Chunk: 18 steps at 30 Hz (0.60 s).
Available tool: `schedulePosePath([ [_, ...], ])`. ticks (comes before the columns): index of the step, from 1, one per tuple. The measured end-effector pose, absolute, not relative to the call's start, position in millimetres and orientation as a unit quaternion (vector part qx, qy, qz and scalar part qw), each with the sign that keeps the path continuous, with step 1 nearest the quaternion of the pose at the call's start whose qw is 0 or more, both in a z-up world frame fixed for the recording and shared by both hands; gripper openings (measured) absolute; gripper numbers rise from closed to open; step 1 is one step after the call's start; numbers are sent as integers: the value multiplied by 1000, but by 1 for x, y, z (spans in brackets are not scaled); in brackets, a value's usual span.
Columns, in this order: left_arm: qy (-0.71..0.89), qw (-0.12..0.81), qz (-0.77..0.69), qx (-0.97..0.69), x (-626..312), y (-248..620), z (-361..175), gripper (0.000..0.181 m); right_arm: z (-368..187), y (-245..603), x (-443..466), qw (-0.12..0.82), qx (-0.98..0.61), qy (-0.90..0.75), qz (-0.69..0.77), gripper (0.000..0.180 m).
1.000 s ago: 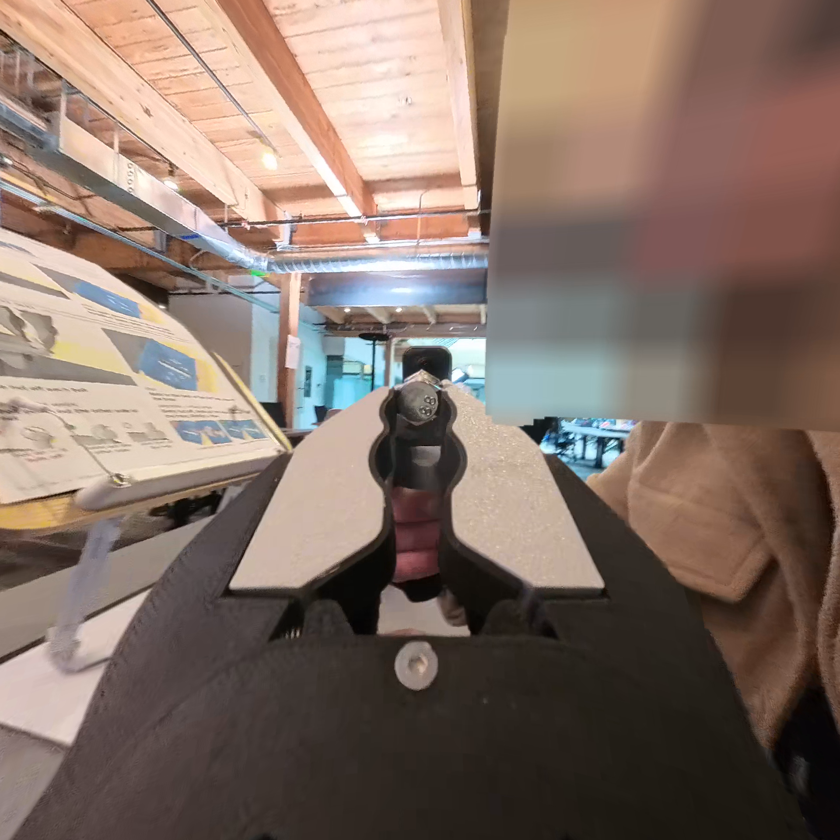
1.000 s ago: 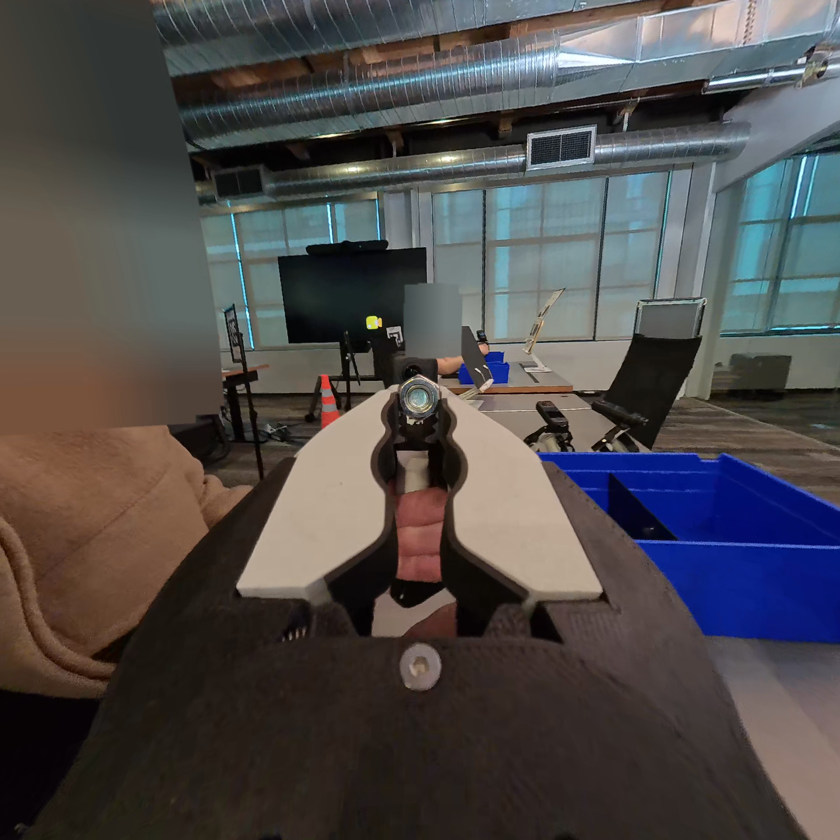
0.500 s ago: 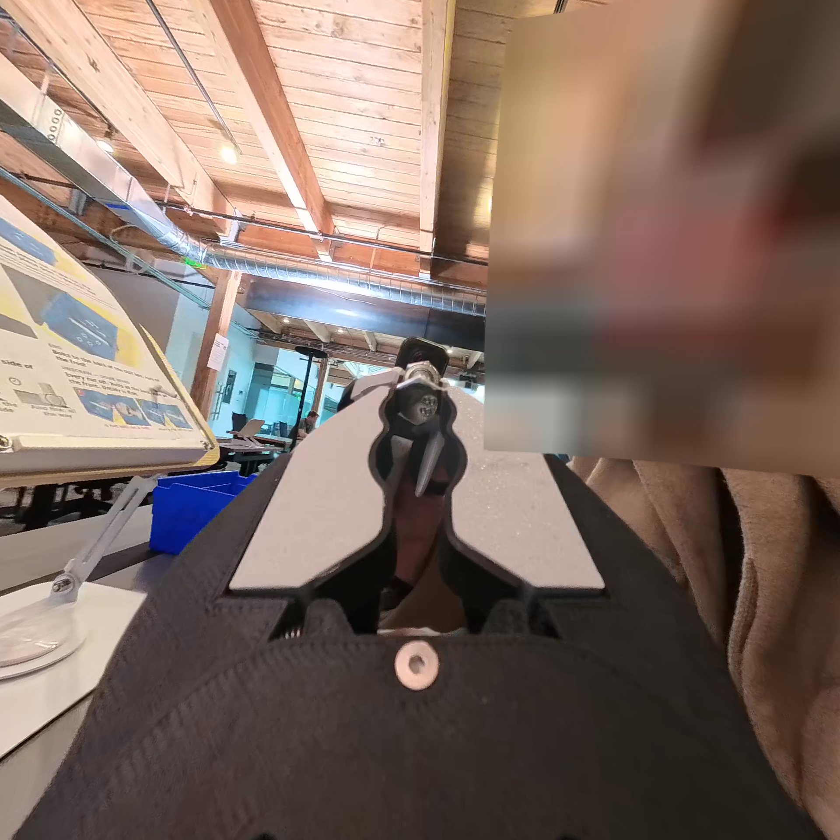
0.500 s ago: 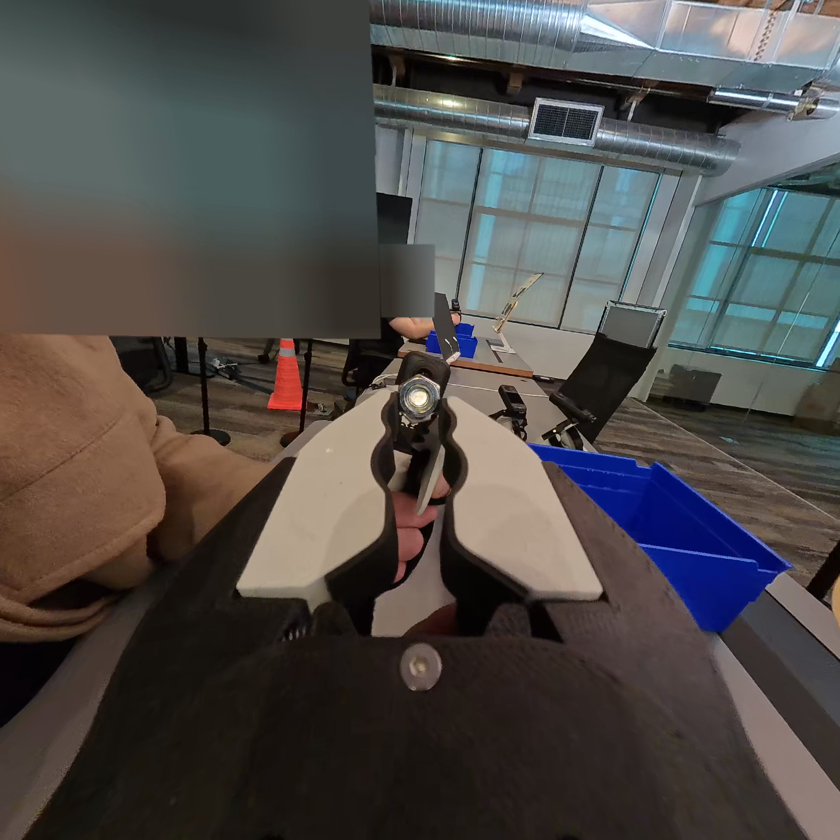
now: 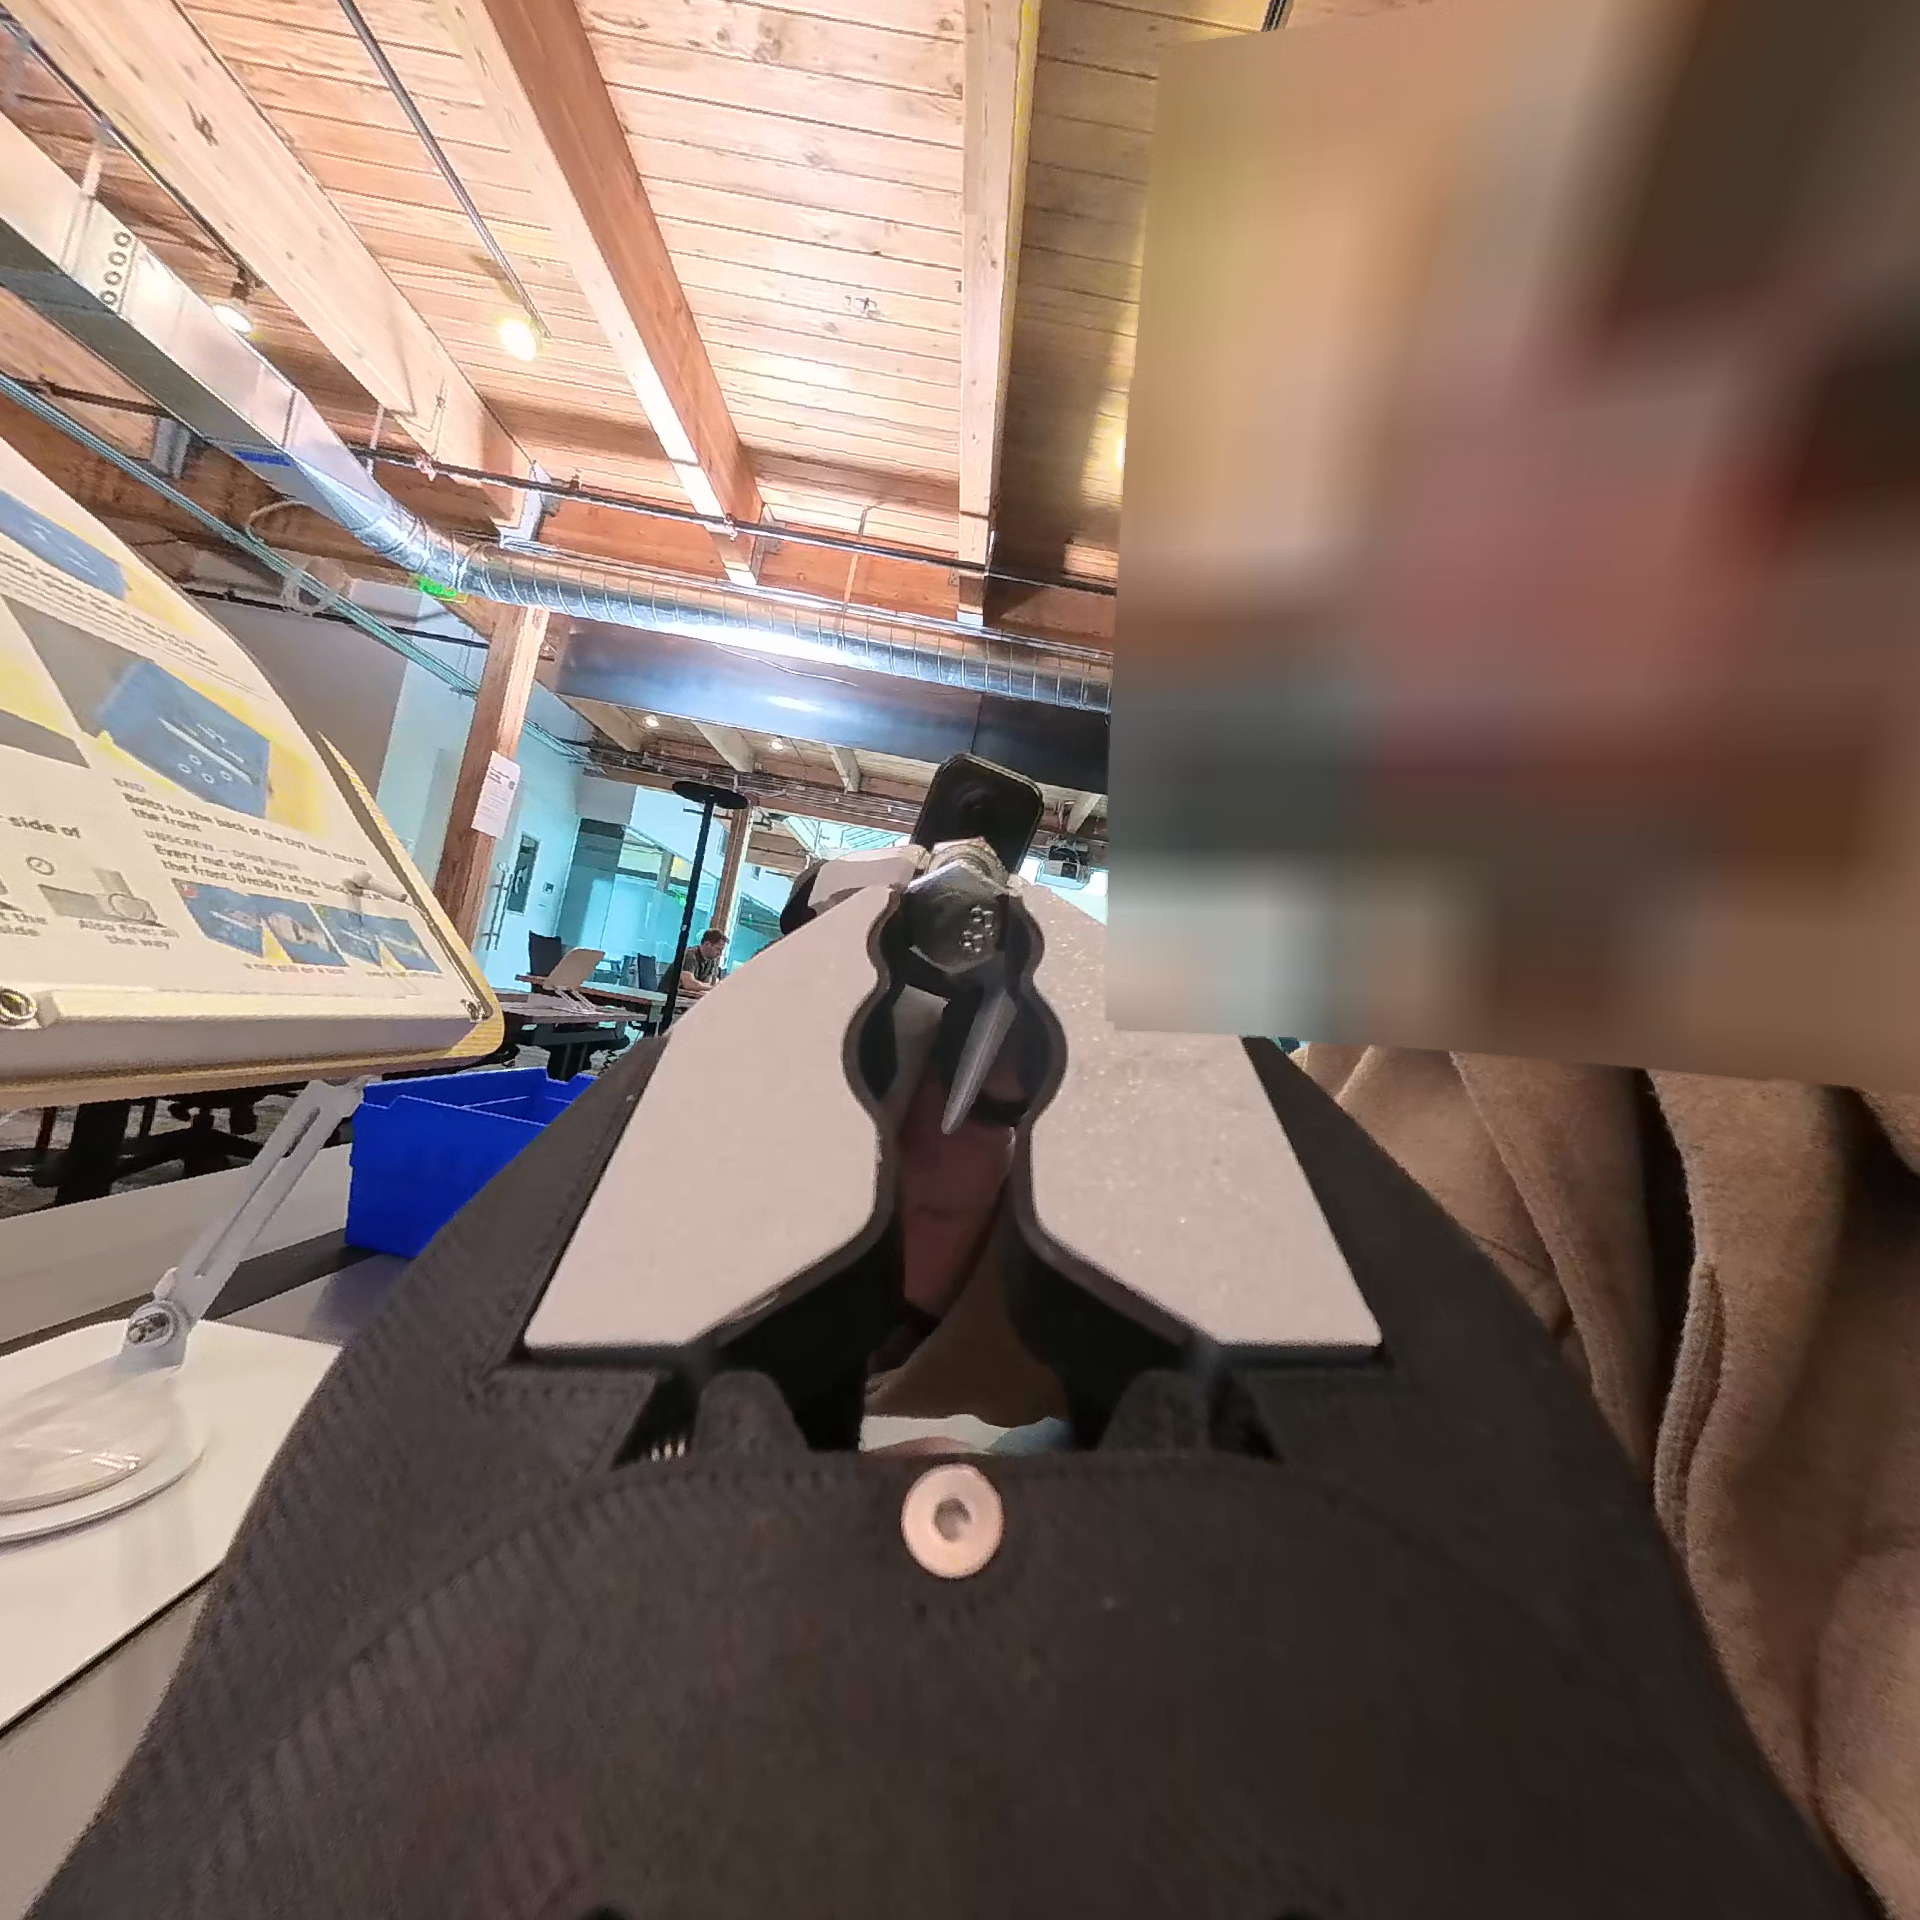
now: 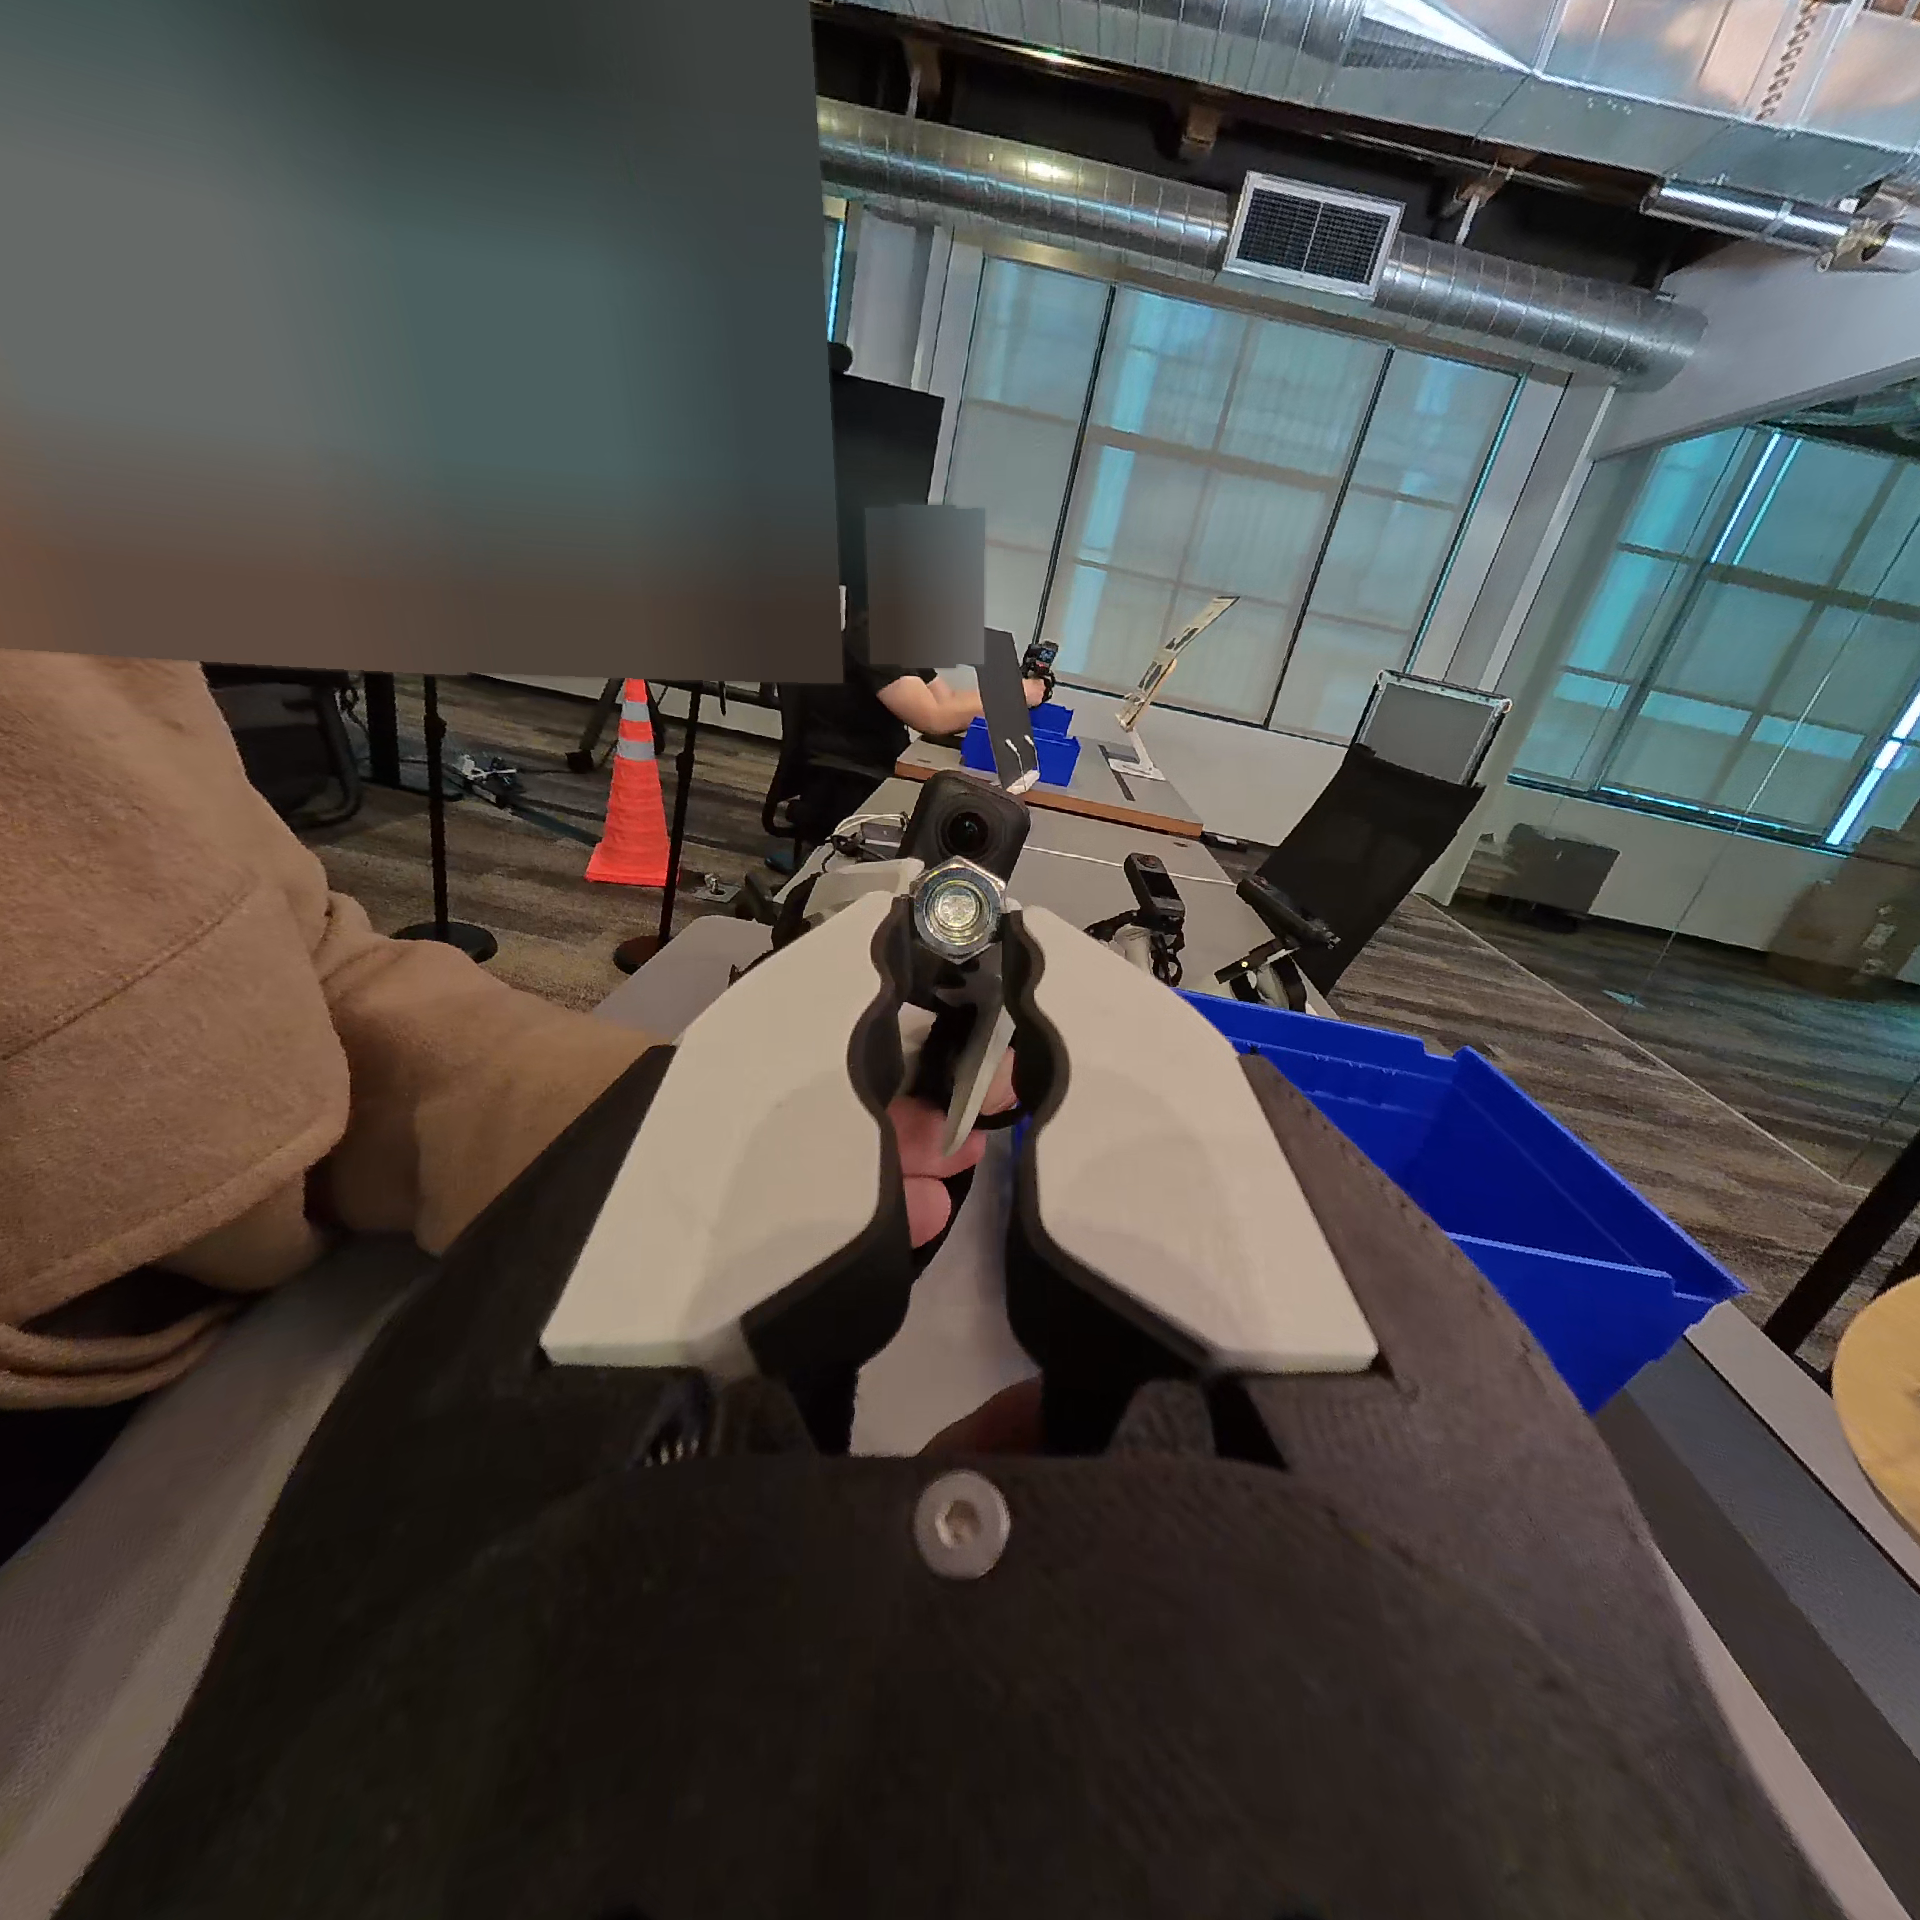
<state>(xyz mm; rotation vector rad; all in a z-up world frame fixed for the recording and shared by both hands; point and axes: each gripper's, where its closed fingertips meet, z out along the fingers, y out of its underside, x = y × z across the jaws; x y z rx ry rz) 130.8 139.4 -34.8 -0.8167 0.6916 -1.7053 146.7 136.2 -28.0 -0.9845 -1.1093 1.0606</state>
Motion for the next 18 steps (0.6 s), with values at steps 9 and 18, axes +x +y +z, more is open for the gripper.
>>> schedulePosePath([
  [9, 305, 536, -709, -343, 132, 137, -36, 17, -29, 135, 148, 603, -425, -486, 468, 17],
  [18, 303, 522, -724, -334, 132, 135, -36, 17, -30, 133, 147, 602, -420, -489, 472, 17],
])
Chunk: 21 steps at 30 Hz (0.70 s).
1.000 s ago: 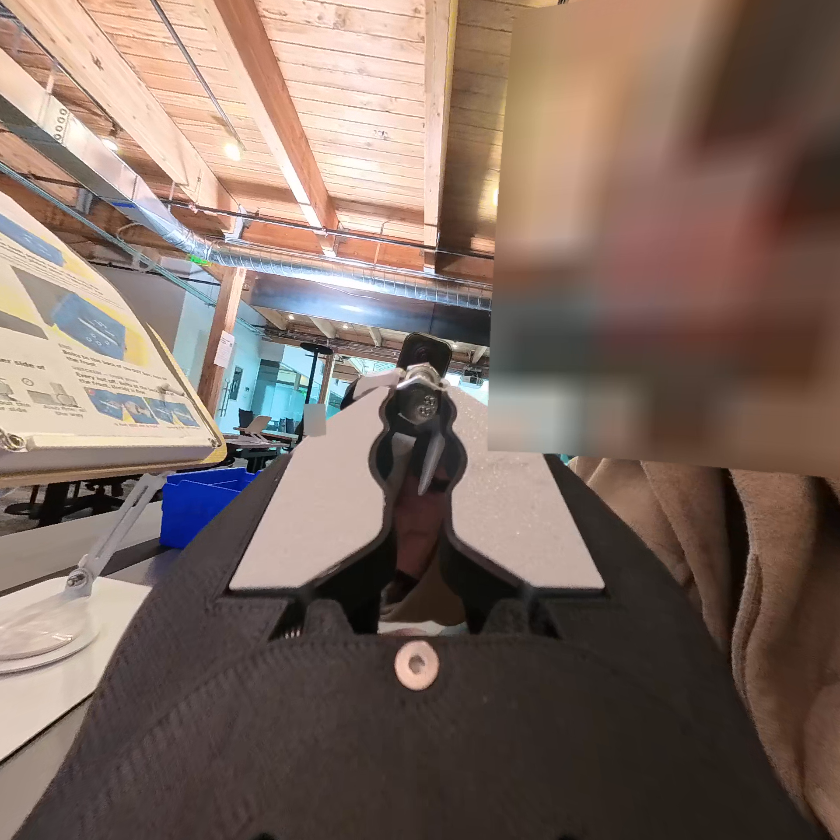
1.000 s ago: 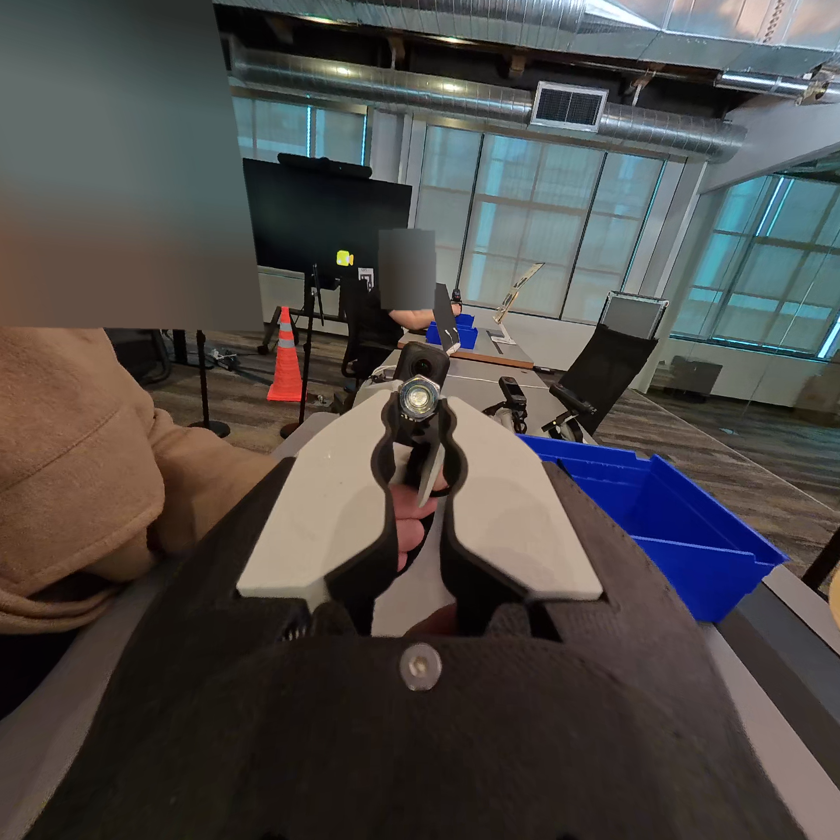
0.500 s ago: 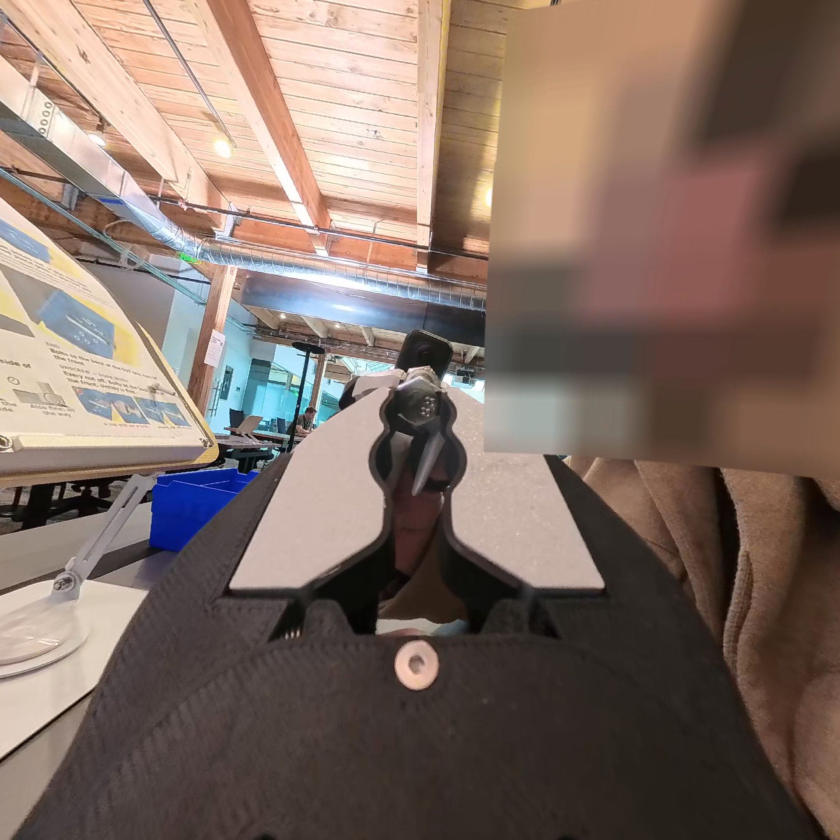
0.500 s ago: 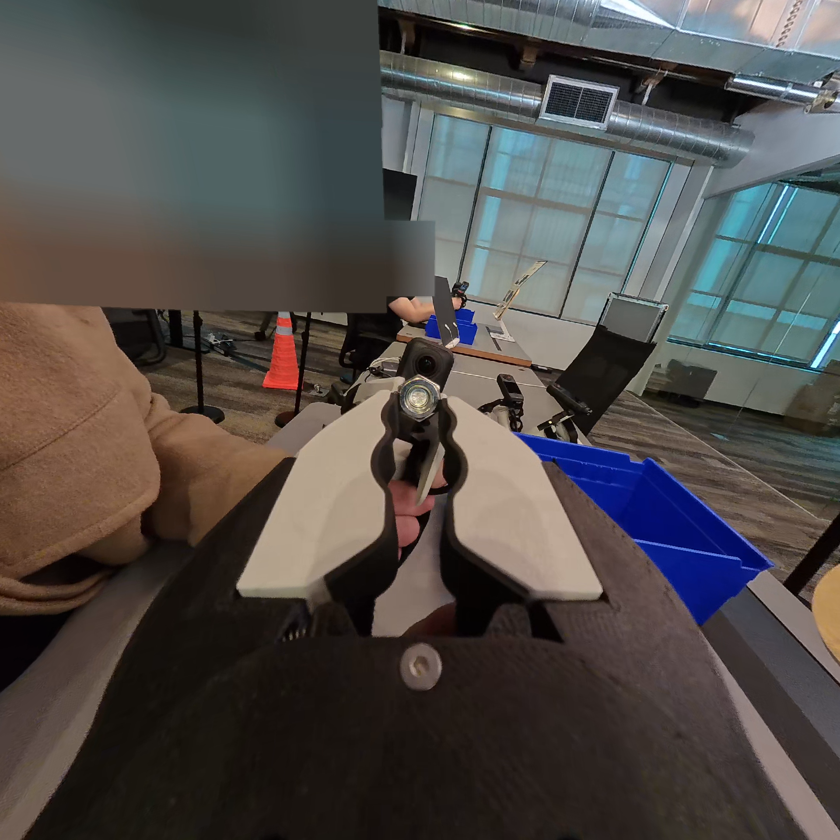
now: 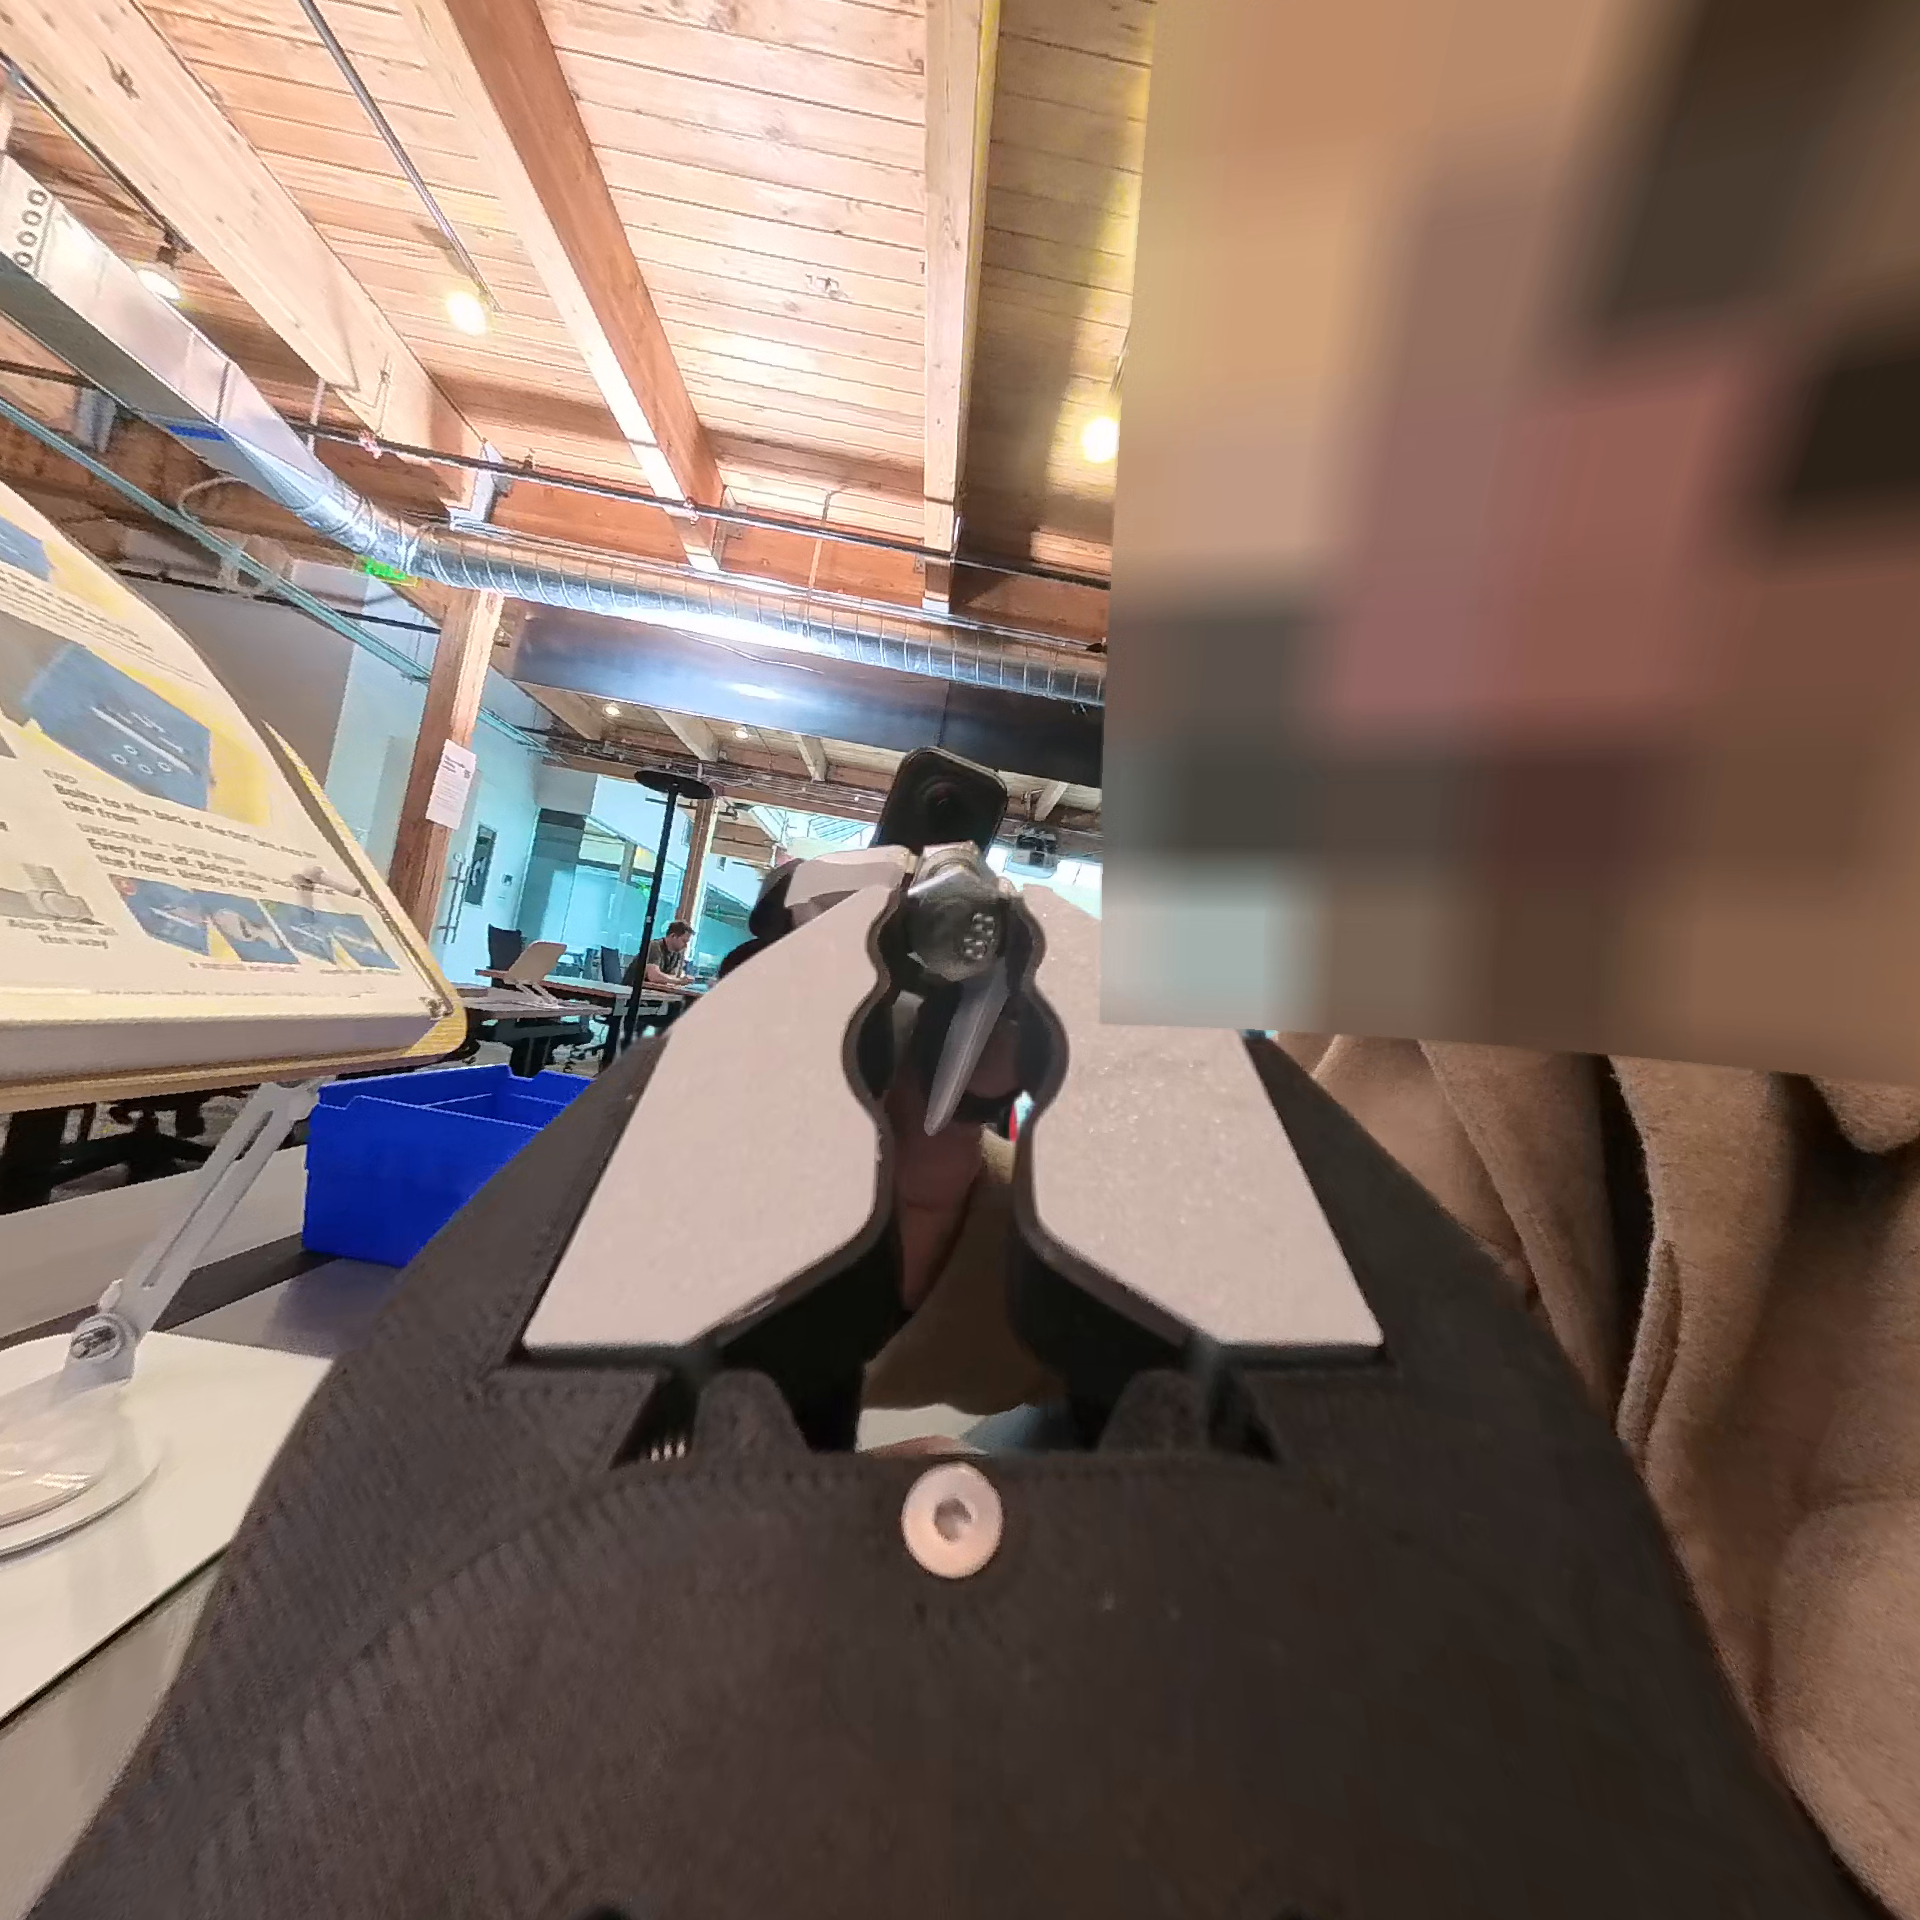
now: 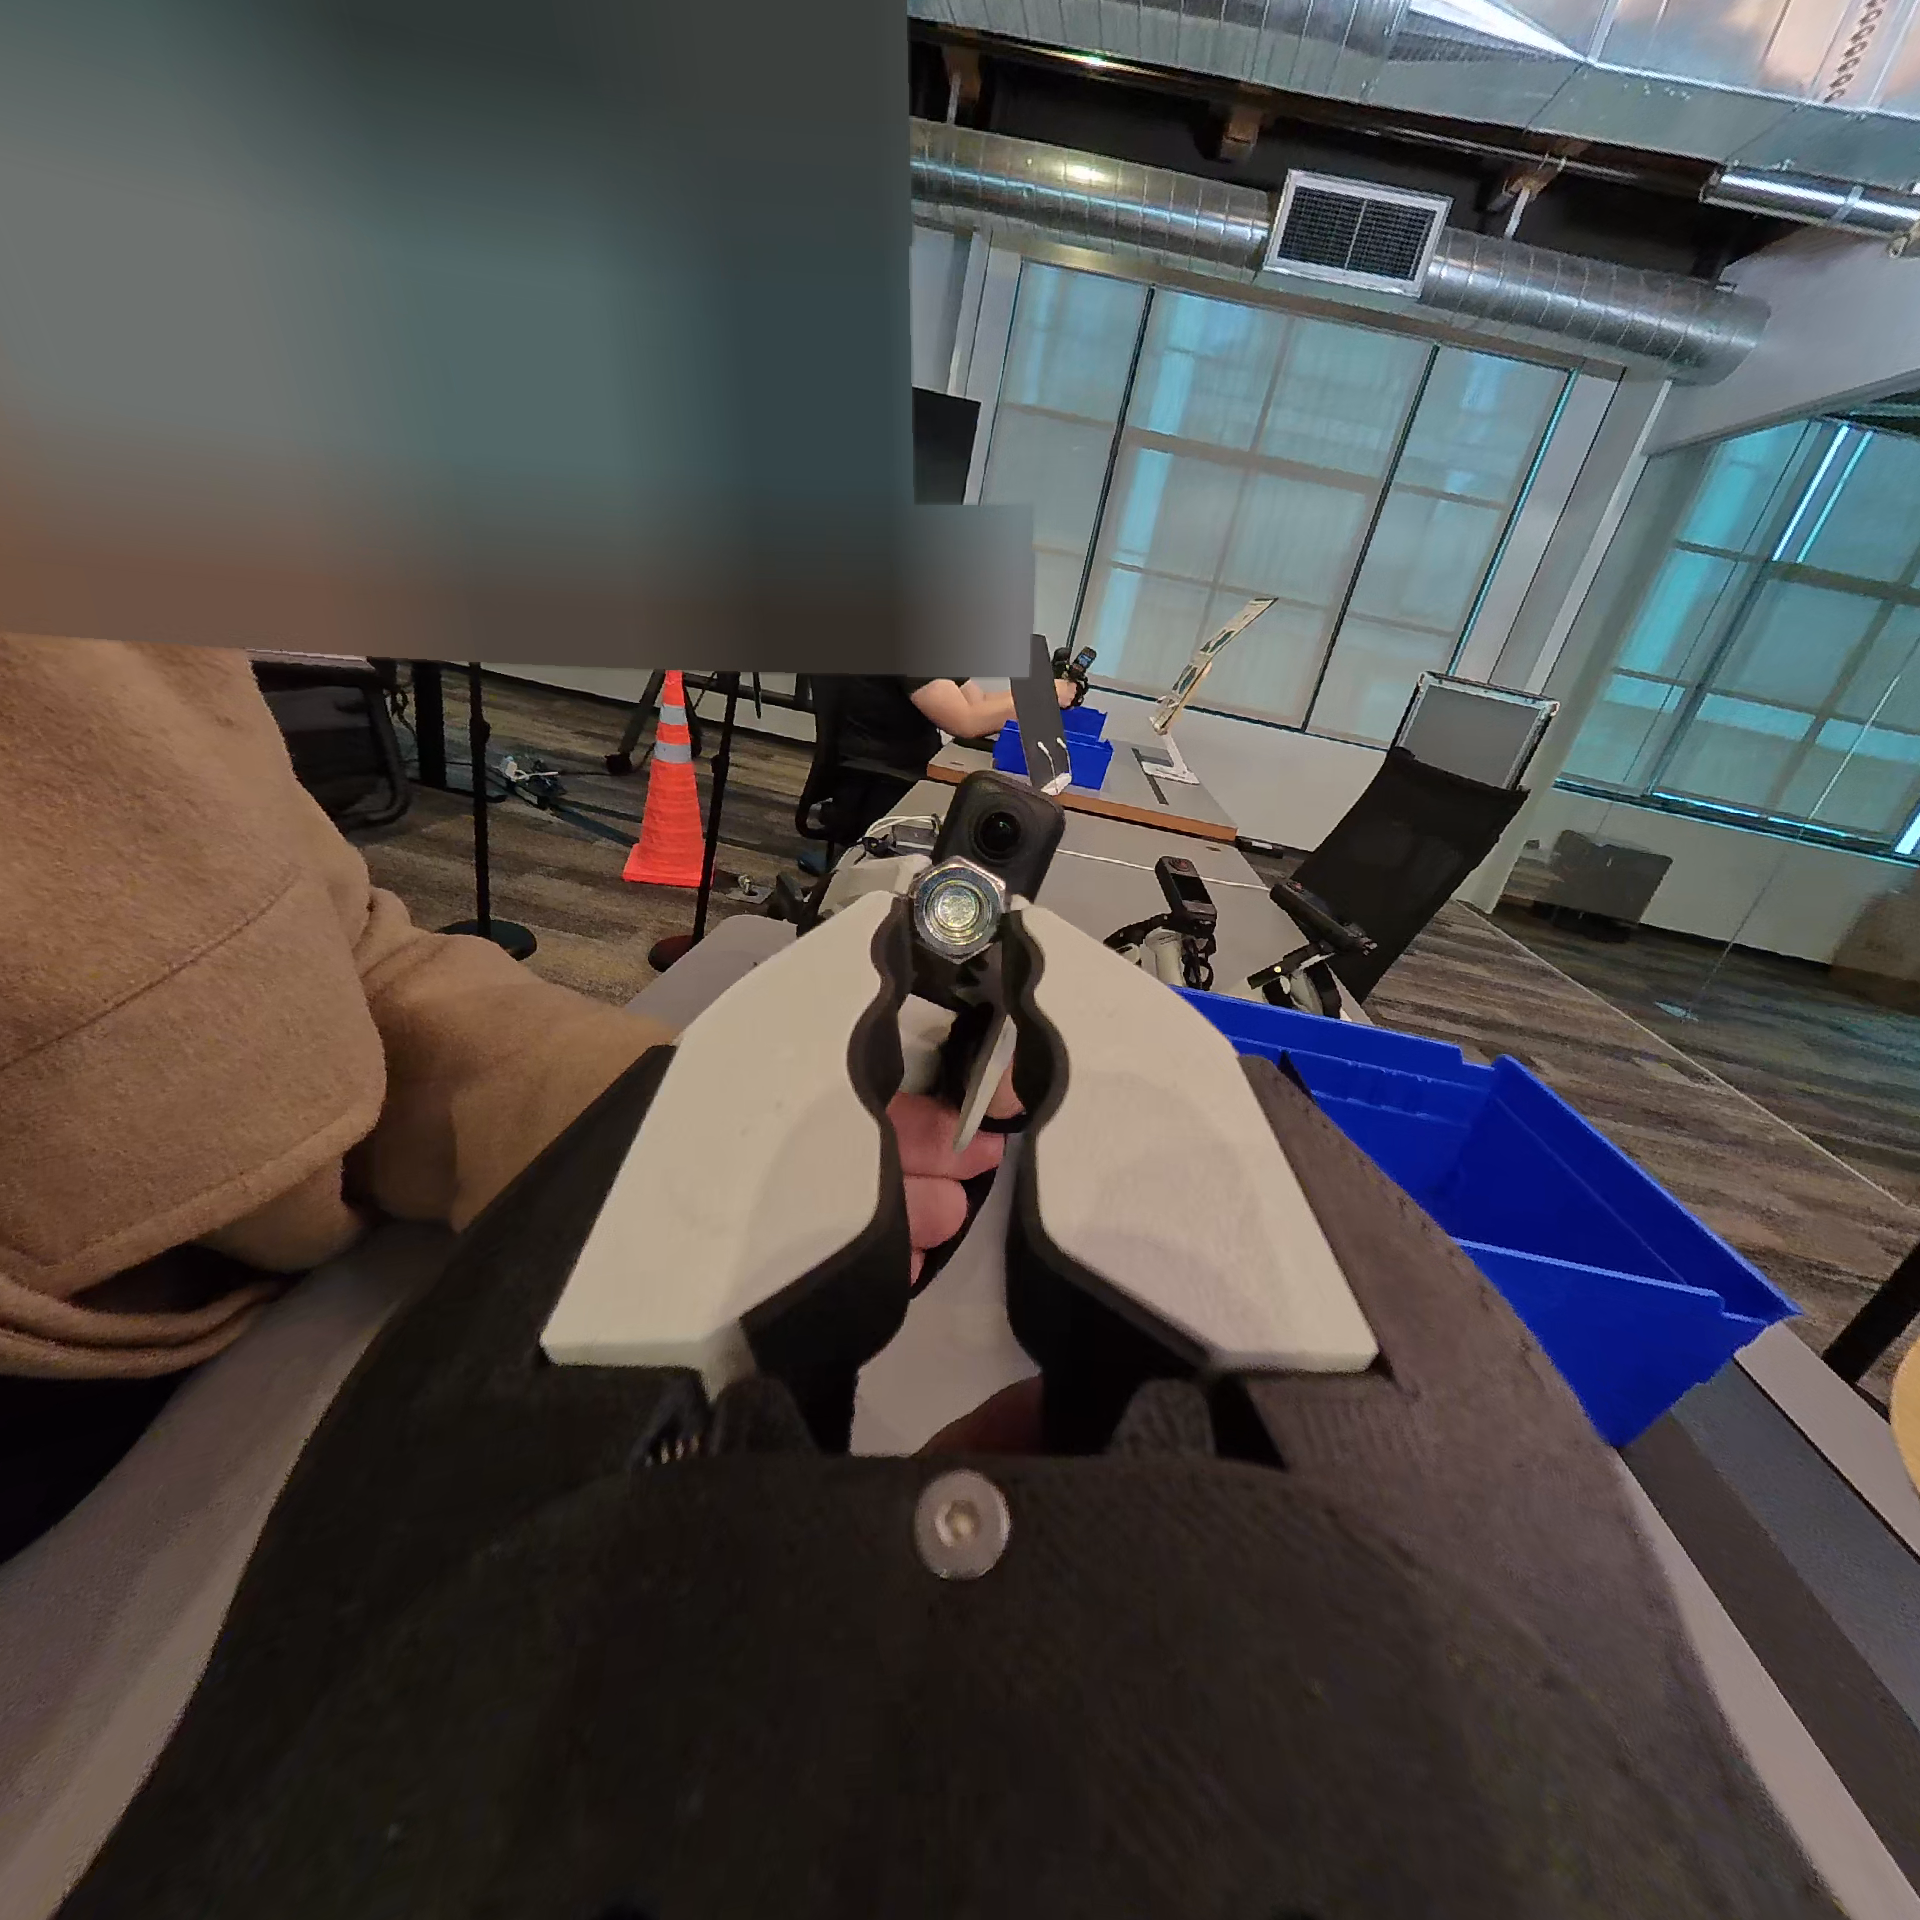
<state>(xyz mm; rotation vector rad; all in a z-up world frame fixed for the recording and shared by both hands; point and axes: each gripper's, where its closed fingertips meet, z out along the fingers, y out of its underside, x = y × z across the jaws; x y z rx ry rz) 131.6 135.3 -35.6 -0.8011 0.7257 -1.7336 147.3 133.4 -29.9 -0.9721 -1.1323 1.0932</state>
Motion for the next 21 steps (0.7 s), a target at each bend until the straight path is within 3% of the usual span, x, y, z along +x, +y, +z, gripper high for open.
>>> schedulePosePath([
  [15, 282, 517, -742, -320, 120, 136, -31, 17, -22, 135, 158, 623, -411, -497, 443, 17],
  [21, 286, 528, -722, -343, 109, 144, -37, 17, -76, 128, 178, 525, -473, -607, 363, 17],
])
